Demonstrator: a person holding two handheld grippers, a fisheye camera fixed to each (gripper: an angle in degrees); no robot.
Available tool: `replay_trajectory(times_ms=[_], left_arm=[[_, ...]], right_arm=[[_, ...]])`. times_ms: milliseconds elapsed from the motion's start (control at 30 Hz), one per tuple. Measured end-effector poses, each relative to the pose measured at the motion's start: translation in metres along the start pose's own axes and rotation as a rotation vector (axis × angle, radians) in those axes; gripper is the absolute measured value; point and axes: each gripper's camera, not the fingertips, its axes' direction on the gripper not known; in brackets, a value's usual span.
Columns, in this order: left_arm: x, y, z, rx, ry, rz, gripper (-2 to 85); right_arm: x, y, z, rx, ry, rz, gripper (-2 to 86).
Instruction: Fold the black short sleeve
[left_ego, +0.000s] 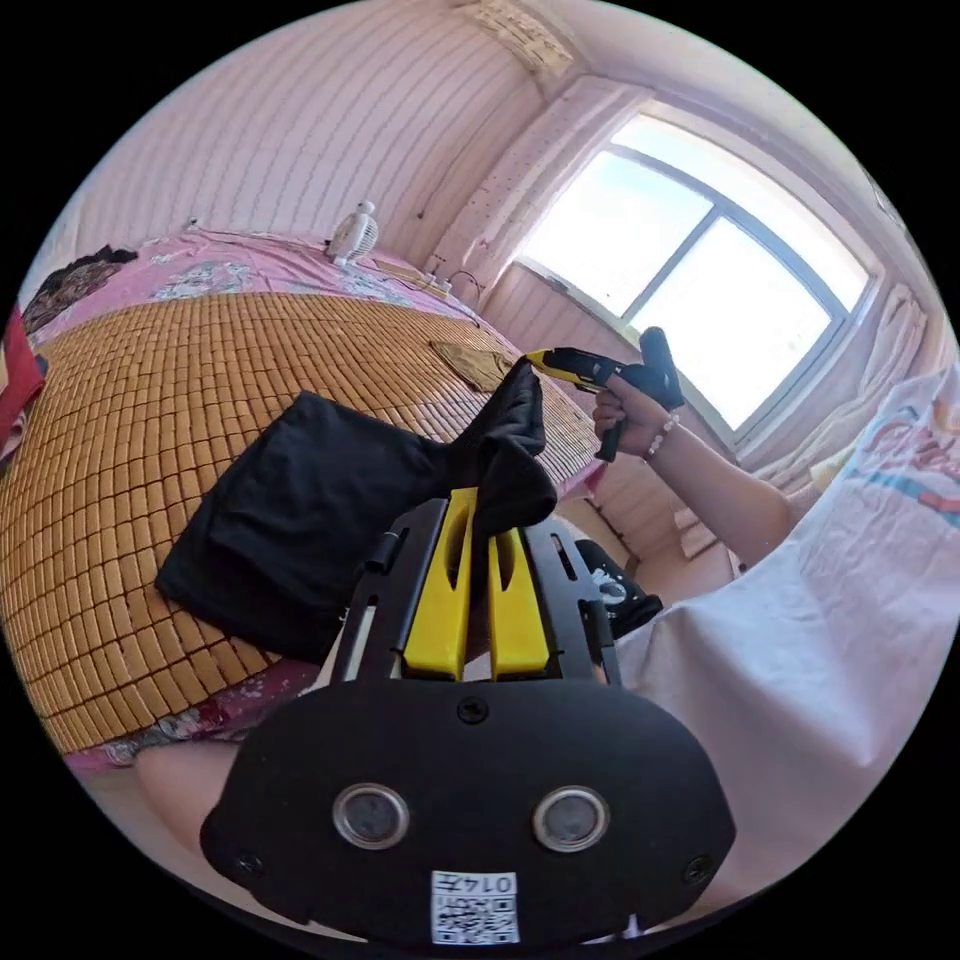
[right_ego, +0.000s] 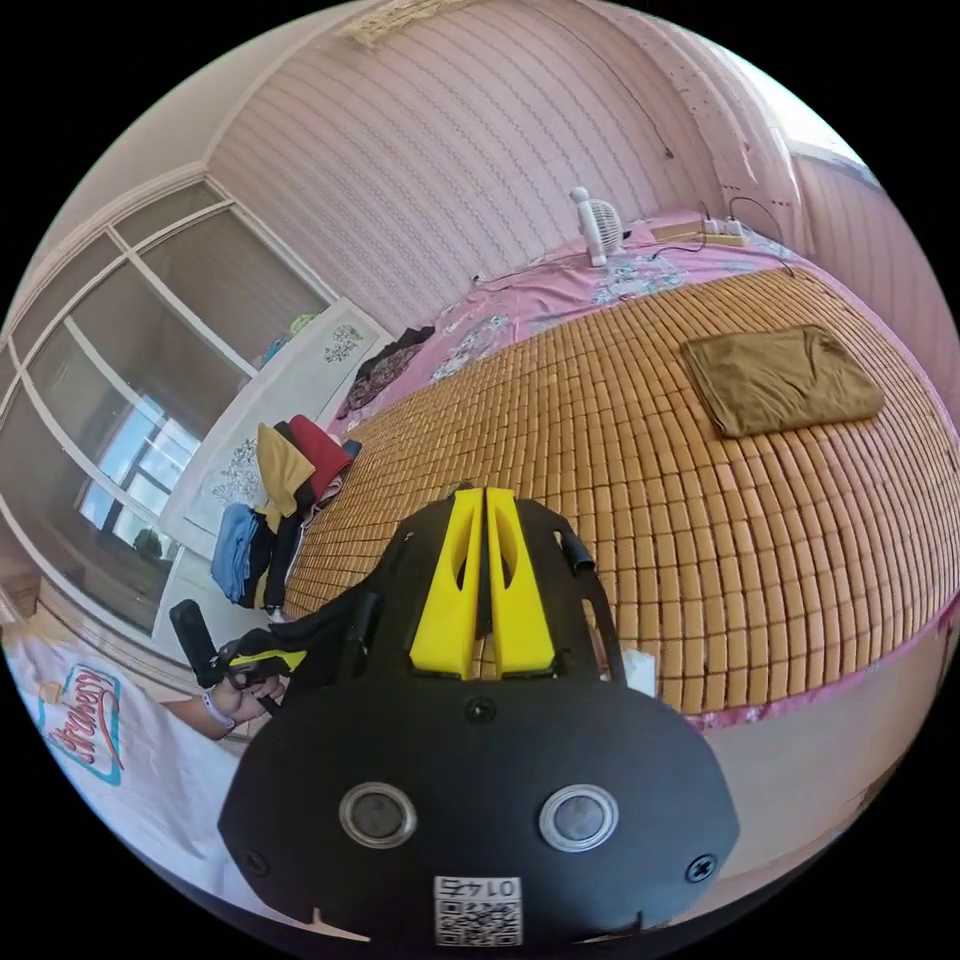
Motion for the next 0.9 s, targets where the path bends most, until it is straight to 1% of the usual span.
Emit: replay_trajectory(times_ms=[67,100,133,167,200,267,300,367,533,633,667,700,767,800,833,867,900], left_arm=[[-0.023,-0.006,-0.021,0.052,-0.055,-0.045,0.4],[-0.042,-0.01,-0.031,0.061,-0.117,-0.084,1.8],[-0.054,-0.011,-0.035,0.06,-0.153,-0.112,2.9],[-0.081,-0.011,-0.041,0.057,-0.234,-0.187,5.5],[-0.111,-0.008,-0.043,0.036,-0.306,-0.261,8.2],[-0.152,-0.003,-0.043,-0.025,-0.394,-0.352,10.2],[-0.174,0.0,-0.045,-0.058,-0.425,-0.394,10.6],[-0.196,0.003,-0.049,-0.072,-0.435,-0.427,10.8],[-0.211,-0.006,-0.038,-0.112,-0.422,-0.349,11.6],[-0.211,-0.018,-0.01,-0.213,-0.422,-0.284,12.2],[-0.21,-0.022,0.003,-0.274,-0.453,-0.265,11.9],[-0.206,-0.025,0.009,-0.296,-0.49,-0.237,11.4],[-0.199,-0.026,0.012,-0.305,-0.533,-0.216,9.9],[-0.196,-0.025,0.012,-0.308,-0.549,-0.221,8.1],[-0.195,-0.025,0.011,-0.305,-0.549,-0.214,6.8],[-0.193,-0.023,0.009,-0.306,-0.531,-0.21,4.1],[-0.194,-0.022,0.006,-0.307,-0.496,-0.233,3.8]], right_arm=[[-0.046,-0.043,0.055,-0.052,-0.039,-0.085,1.9],[-0.055,-0.052,0.069,-0.058,-0.06,-0.093,2.5],[-0.07,-0.068,0.101,-0.073,-0.087,-0.098,4.4],[-0.08,-0.081,0.139,-0.124,-0.054,-0.097,7.1],[-0.083,-0.085,0.159,-0.165,-0.026,-0.097,7.3],[-0.09,-0.088,0.229,-0.312,0.097,-0.099,8.1],[-0.092,-0.086,0.242,-0.342,0.109,-0.106,8.3],[-0.104,-0.075,0.278,-0.39,0.144,-0.194,9.0],[-0.125,-0.06,0.335,-0.451,0.271,-0.374,12.9],[-0.13,-0.057,0.37,-0.489,0.342,-0.417,13.4],[-0.129,-0.055,0.384,-0.535,0.362,-0.418,12.9],[-0.129,-0.053,0.392,-0.571,0.368,-0.421,12.4],[-0.141,-0.048,0.399,-0.591,0.304,-0.485,7.4],[-0.144,-0.046,0.4,-0.587,0.315,-0.498,6.2],[-0.151,-0.04,0.402,-0.604,0.302,-0.542,3.8],[-0.156,-0.036,0.402,-0.613,0.315,-0.567,3.1],[-0.158,-0.034,0.402,-0.619,0.317,-0.576,2.7]])
